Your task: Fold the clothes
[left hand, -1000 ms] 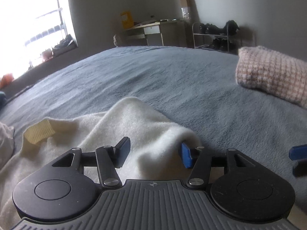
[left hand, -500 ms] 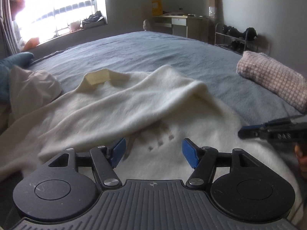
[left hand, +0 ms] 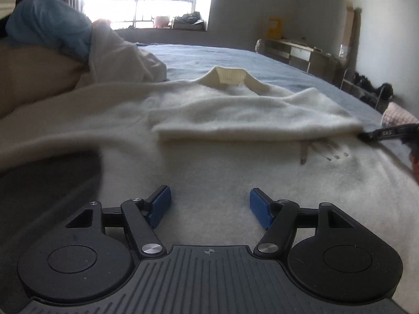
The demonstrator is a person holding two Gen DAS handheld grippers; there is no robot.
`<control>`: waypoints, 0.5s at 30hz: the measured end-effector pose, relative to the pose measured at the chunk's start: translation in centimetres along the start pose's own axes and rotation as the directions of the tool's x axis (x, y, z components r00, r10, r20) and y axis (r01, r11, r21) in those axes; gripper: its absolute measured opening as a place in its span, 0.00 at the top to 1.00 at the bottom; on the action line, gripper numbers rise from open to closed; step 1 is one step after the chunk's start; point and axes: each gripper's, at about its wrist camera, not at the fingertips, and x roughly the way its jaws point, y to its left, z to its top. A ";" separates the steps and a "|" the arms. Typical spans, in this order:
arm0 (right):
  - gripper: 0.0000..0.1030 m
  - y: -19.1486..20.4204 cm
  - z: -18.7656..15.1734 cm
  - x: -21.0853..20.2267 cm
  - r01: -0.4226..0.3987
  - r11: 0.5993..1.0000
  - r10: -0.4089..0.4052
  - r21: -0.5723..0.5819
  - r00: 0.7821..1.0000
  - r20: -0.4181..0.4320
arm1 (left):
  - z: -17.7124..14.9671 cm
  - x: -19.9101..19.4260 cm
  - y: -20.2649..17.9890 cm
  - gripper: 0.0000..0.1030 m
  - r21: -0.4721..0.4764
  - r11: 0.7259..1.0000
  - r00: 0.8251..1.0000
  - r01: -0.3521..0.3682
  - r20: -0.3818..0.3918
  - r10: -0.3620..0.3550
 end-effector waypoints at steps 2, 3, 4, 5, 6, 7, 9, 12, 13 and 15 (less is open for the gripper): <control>1.00 -3.4 -0.7 0.2 -0.092 0.974 0.090 0.208 0.996 0.018 | -0.1 -0.5 1.0 0.32 -0.056 0.997 0.998 0.057 0.027 -0.056; 1.00 -3.5 -0.7 -0.3 -0.100 0.968 0.096 0.231 0.995 0.029 | -0.1 -0.4 1.5 0.29 -0.080 0.993 0.996 0.084 0.031 -0.082; 1.00 -3.0 -0.7 -1.1 -0.085 0.975 0.079 0.204 0.996 0.035 | -0.1 -0.4 1.8 0.29 -0.098 0.990 0.995 0.101 0.034 -0.099; 1.00 -2.3 -0.5 -1.9 -0.072 0.982 0.065 0.176 0.997 0.043 | -0.1 -0.4 2.0 0.29 -0.114 0.986 0.993 0.118 0.036 -0.114; 1.00 -1.6 -0.2 -2.7 -0.068 0.986 0.061 0.153 0.997 0.054 | -0.1 -0.5 2.0 0.28 -0.121 0.985 0.992 0.126 0.039 -0.122; 0.98 -1.0 0.2 -3.4 -0.072 0.988 0.063 0.139 0.996 0.067 | -0.1 -0.5 2.1 0.28 -0.125 0.983 0.991 0.131 0.042 -0.127; 0.98 -0.1 1.2 -4.6 -0.078 0.990 0.066 0.114 0.992 0.107 | -0.2 -0.6 2.1 0.28 -0.131 0.982 0.990 0.138 0.045 -0.133; 0.98 0.7 2.7 -4.9 -0.089 0.990 0.070 0.113 0.985 0.160 | -0.3 -0.6 2.3 0.28 -0.140 0.979 0.989 0.146 0.050 -0.140; 0.98 0.7 3.0 -4.2 -0.080 0.990 0.062 0.115 0.986 0.154 | -0.3 -0.7 2.3 0.28 -0.143 0.979 0.988 0.148 0.055 -0.141; 0.98 0.6 3.0 -1.9 -0.047 0.993 0.036 0.108 0.995 0.093 | 0.1 -1.0 2.7 0.28 -0.161 0.975 0.987 0.156 0.070 -0.146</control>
